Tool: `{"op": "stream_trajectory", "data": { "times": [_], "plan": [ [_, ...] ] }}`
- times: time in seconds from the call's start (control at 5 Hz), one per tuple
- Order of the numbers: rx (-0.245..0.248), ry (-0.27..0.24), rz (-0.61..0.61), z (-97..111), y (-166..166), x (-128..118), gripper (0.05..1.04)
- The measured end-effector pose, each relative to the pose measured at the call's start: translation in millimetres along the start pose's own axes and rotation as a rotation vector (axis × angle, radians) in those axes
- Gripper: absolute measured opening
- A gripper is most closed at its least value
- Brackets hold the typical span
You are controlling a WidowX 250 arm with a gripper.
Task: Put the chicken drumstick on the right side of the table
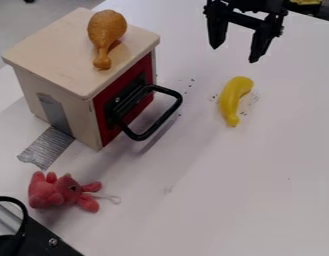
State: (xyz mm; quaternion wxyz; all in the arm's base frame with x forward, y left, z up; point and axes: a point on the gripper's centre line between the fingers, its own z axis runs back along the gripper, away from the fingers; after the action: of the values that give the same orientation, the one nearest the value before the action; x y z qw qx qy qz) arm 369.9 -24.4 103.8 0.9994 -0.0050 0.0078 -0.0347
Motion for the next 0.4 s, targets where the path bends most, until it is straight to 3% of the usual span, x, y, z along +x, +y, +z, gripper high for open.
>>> {"op": "stream_trajectory", "data": {
  "times": [0.2, 0.4],
  "plan": [
    [0.0, 0.044, 0.002, -14, 0, -4, 1.0],
    [-0.014, 0.066, 0.018, -12, 0, -23, 1.0]
  ]
}}
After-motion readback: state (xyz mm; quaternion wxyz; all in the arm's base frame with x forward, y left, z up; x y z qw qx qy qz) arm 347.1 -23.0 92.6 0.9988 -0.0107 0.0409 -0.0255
